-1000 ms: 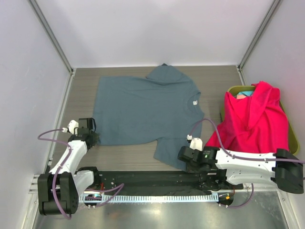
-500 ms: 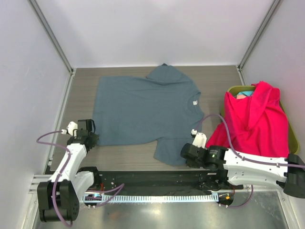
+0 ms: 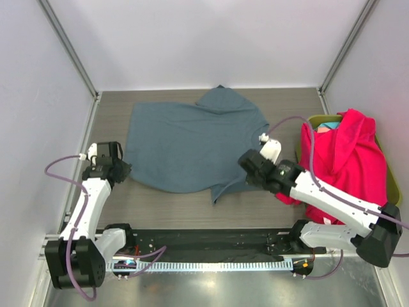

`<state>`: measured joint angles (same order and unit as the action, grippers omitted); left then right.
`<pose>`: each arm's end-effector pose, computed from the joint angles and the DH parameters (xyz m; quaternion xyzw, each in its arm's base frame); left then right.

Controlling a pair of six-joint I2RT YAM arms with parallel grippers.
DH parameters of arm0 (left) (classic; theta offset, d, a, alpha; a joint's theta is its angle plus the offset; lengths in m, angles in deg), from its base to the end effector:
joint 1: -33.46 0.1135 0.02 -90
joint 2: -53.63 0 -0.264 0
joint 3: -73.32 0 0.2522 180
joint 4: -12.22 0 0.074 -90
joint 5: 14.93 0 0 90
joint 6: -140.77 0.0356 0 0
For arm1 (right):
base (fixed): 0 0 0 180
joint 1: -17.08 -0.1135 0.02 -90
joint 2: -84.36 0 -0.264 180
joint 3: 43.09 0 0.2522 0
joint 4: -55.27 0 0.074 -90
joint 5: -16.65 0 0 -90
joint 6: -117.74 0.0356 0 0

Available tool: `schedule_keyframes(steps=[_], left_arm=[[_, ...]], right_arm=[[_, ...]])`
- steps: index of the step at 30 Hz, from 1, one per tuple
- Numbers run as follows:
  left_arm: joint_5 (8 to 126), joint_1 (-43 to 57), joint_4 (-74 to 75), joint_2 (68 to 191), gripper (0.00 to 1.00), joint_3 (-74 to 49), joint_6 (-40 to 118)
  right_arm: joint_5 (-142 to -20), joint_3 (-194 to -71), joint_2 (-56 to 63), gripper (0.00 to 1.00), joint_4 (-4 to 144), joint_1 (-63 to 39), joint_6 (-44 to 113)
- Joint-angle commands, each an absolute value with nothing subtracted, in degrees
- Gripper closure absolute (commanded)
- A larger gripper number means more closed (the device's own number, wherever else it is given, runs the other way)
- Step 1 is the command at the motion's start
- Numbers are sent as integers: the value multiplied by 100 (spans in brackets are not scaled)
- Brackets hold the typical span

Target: Fold and stack the t-shirts

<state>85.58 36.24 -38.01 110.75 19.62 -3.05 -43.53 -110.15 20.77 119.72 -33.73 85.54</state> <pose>0.1925 0.0158 0.2324 -0.4737 0.8195 -0.0553 0.3178 0.1434 0.1479 0.2735 0.1214 0.9298 0.0513 0.3436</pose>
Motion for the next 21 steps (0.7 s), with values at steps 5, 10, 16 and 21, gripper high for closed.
schedule_keyframes(steps=[5, 10, 16, 21], left_arm=[[8457, 3697, -3608, 12331, 100, 825, 85], [8386, 3715, -3581, 13192, 100, -35, 190], [8448, 3741, -3652, 14107, 100, -775, 234], [8737, 3785, -3818, 14547, 100, -1346, 182]], right_arm=[[-4522, -12539, 1089, 99, 11271, -1774, 6450], [-4917, -13093, 263, 99, 10876, -993, 6097], [-5155, -13866, -571, 99, 10726, -516, 5807], [-5278, -14552, -1082, 99, 10700, -305, 5666]])
